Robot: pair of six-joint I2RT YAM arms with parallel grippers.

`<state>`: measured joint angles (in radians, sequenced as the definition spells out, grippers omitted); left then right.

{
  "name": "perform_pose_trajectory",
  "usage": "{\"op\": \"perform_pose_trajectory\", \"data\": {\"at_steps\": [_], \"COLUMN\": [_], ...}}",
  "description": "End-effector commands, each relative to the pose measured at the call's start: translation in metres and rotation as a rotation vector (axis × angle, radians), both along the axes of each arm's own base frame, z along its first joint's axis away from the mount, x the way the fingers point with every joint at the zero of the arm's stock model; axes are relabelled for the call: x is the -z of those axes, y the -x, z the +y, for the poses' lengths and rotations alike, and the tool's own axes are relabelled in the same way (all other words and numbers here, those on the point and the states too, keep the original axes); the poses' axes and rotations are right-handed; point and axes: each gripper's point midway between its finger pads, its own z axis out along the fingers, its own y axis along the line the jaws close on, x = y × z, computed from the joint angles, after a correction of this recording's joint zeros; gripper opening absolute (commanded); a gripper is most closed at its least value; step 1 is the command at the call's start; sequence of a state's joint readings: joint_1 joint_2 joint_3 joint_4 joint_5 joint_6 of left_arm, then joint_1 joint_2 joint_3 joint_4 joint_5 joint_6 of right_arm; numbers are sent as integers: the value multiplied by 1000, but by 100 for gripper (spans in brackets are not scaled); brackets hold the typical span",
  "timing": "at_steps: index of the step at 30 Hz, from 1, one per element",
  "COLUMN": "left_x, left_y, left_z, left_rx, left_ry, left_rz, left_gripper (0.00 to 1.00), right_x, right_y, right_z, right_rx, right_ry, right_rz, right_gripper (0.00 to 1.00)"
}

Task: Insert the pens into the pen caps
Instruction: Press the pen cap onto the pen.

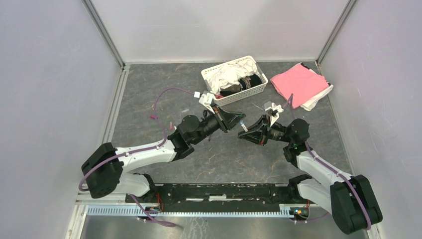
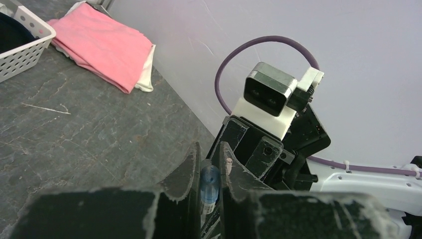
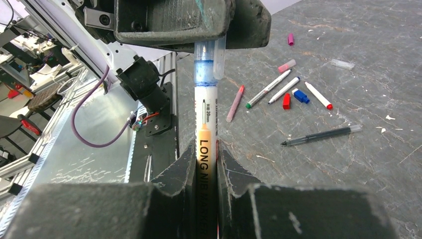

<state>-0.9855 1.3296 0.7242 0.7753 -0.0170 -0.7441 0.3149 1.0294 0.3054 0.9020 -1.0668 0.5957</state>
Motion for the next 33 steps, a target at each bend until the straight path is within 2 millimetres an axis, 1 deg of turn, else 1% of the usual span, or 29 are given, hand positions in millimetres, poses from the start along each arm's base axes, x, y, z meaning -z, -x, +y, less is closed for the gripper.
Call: {"op": "perform_pose_trajectory", "data": {"at_steps": [1, 4, 7, 9, 10, 11, 13, 14, 15, 16, 18, 19, 20, 21, 23, 26, 28, 31, 33], "left_x": [-6, 5, 20, 34, 41, 46, 56, 61, 68, 78, 107, 133, 140, 142, 139, 130, 124, 116, 119], "left_y": [7, 14, 27, 38, 44, 51, 64, 69, 73, 73, 70, 68, 68, 68, 72, 86, 90, 83, 72], "left_z": [-10, -13, -21, -29, -33, -36, -38, -37, -36, -34, -31, -27, -26, -25, -25, -36, -42, -40, -33], "left_rx": [62, 96, 135, 162, 182, 209, 265, 285, 295, 279, 231, 185, 163, 158, 174, 271, 302, 261, 194], "left_ry": [29, 62, 66, 33, 22, 23, 32, 32, 18, -15, -152, -280, -328, -334, -309, -228, -184, -152, -206], "left_rz": [11, 53, 65, 61, 54, 48, 37, 40, 44, 59, 103, 137, 145, 162, 184, 216, 225, 203, 177], "left_gripper": [2, 2, 2, 2, 2, 2, 2, 2, 2, 2, 2, 2, 2, 2, 2, 2, 2, 2, 2], "right_x": [-18, -20, -20, -21, -25, -34, -46, -53, -55, -52, -55, -58, -60, -61, -59, -56, -53, -49, -43], "right_y": [-9, -14, -23, -23, -20, -16, -12, -14, -19, -31, -47, -50, -51, -51, -55, -56, -54, -55, -60], "right_z": [1, 1, 3, 5, 6, 8, 10, 10, 10, 11, 12, 13, 16, 18, 21, 21, 21, 17, 15], "right_rx": [19, 30, 28, 10, -13, -35, -73, -72, -55, -13, 55, 71, 67, 63, 66, 64, 61, 83, 106], "right_ry": [-11, -3, 26, 19, -9, -46, -92, -106, -97, -65, 4, 24, 28, 27, 34, 40, 41, 63, 105], "right_rz": [-89, -104, -119, -112, -96, -106, -102, -123, -143, -140, -233, -268, -273, -276, -281, -292, -293, -309, -319], "right_gripper": [0, 0, 0, 0, 0, 0, 0, 0, 0, 0, 0, 0, 0, 0, 0, 0, 0, 0, 0]}}
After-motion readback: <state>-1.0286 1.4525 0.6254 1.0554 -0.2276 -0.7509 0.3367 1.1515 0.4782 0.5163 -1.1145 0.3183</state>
